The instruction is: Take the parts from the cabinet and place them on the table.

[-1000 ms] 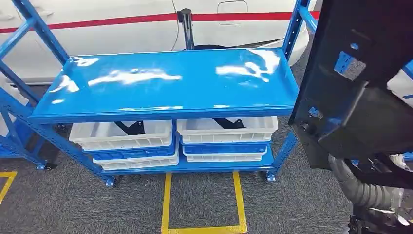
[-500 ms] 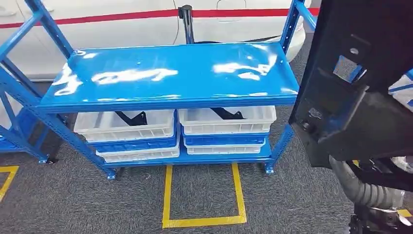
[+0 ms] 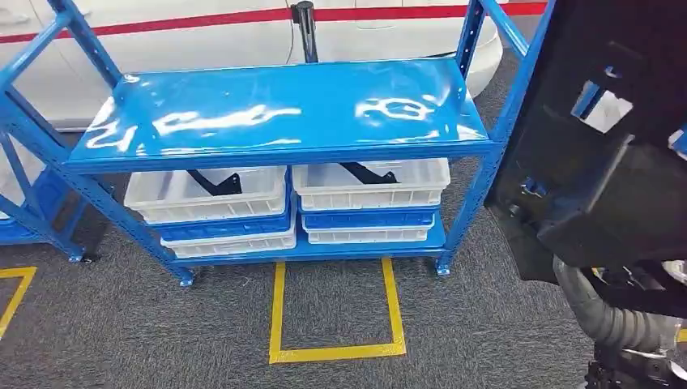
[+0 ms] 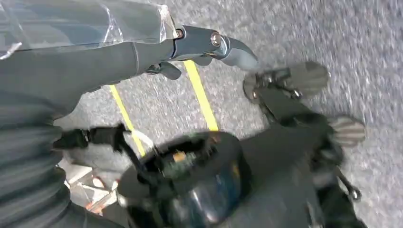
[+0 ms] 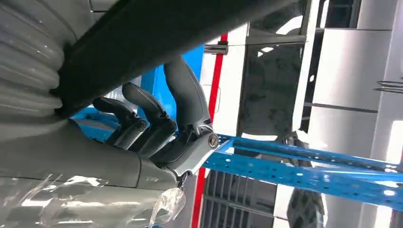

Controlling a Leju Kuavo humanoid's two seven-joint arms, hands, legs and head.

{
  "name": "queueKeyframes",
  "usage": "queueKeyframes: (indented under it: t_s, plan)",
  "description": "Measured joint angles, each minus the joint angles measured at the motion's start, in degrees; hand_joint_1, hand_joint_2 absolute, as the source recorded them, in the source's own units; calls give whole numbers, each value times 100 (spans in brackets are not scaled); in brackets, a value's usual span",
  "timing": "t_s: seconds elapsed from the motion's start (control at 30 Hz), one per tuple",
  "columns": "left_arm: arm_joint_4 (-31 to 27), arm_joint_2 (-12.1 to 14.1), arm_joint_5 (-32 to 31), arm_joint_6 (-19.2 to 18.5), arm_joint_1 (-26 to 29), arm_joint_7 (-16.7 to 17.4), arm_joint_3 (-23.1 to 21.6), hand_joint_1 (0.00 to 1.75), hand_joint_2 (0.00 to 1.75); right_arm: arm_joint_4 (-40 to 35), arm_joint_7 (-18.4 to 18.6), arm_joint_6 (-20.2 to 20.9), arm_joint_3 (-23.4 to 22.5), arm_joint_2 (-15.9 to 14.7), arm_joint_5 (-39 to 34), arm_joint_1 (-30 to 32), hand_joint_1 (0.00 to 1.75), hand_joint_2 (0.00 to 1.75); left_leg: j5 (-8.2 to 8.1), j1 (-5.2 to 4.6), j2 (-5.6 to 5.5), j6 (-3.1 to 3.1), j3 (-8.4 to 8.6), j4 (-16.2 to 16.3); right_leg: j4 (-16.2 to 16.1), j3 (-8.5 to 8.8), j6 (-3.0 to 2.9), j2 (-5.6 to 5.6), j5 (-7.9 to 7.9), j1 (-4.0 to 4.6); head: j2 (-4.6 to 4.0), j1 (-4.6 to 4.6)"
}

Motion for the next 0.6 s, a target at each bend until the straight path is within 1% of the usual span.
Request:
queueKeyframes:
  t_s: [0.03, 0.07, 0.1, 0.13, 0.17, 0.2, 0.23, 0.27, 0.3, 0.43, 0.5, 0.53, 0.57, 0.6]
  plan:
    - [0, -2, 0, 0, 8, 0, 0, 0, 175, 0, 0, 0, 0, 0, 0, 0, 175, 175, 21, -21, -7, 27, -34, -6, -1, -6, 30, -1, 26, -13, 0, -6]
    - [0, 0, 2, 4, 15, 2, 2, 0, 175, -2, 0, 0, 0, 0, 0, 0, 175, 175, 28, -31, -6, 40, -54, -1, -8, -15, 67, -1, 66, -23, 0, -2]
    - [0, -2, 0, 13, 15, 7, 2, 0, 175, -6, 0, 0, 0, 0, 0, 13, 175, 175, 100, -25, -4, 105, -78, -47, -39, -14, 117, 2, 113, -14, 0, -4]
    - [0, -7, -5, 24, 3, 13, 2, 0, 175, -11, 0, 0, -2, -5, 2, 19, 175, 175, 193, 31, 21, 136, -93, -111, 44, -63, 129, 1, 13, -39, 0, -4]
    - [0, -4, -5, 24, -8, 24, 0, 0, 175, -17, 0, -2, -4, -5, 4, 18, 175, 175, 242, 22, 12, 191, -160, -115, 287, -184, 131, 2, -281, -8, 0, 6]
    - [0, 0, -7, 79, -7, 37, 0, 0, 175, -20, 0, -9, -7, -13, 20, 18, 175, 175, 283, 20, 15, 211, -217, -111, 724, -340, 135, 4, -630, -12, 0, 9]
    - [0, -2, -4, 154, 7, 46, 2, 0, 175, -20, 0, -11, -9, -15, 35, 25, 175, 175, 320, 13, 22, 215, -269, -111, 1206, -497, 149, 4, -921, -9, 0, 9]
    - [0, -7, -5, 188, 14, 63, 2, 0, 175, -20, 0, -11, -7, -13, 53, 45, 175, 175, 359, 10, 29, 215, -327, -100, 1652, -631, 170, 3, -1117, -11, 0, 11]
    - [0, -9, -4, 188, 17, 70, 2, 0, 175, -20, 0, -11, -7, -11, 52, 53, 175, 175, 376, 9, 34, 213, -358, -94, 1813, -670, 177, 2, -1151, -14, 0, 11]
    - [0, -9, -4, 188, 17, 70, 2, 0, 175, -20, 0, -11, -7, -11, 52, 53, 175, 175, 376, 9, 34, 213, -358, -94, 1813, -670, 177, 2, -1151, -14, 0, 11]
    - [0, -9, -5, 188, 18, 72, 2, 0, 175, -20, 0, -11, -7, -11, 52, 54, 175, 175, 384, 9, 36, 211, -370, -94, 1874, -678, 181, 1, -1151, -16, 0, 11]
    - [0, -11, -5, 186, 18, 70, 2, 0, 175, -20, 0, -11, -7, -11, 52, 56, 175, 175, 417, 9, 42, 204, -413, -87, 1941, -650, 192, 0, -1100, -22, 0, 9]
    - [0, -11, -5, 186, 16, 70, 4, 0, 175, -20, 0, -11, -7, -11, 59, 55, 175, 175, 459, 15, 47, 187, -482, -69, 1623, -377, 209, -3, -843, -33, 0, 11]
    - [0, -11, -7, 186, 17, 70, 4, 0, 175, -24, 0, -11, -7, -11, 59, 55, 175, 175, 475, 24, 46, 170, -512, -49, 1237, -109, 215, -6, -662, -41, 0, 11]
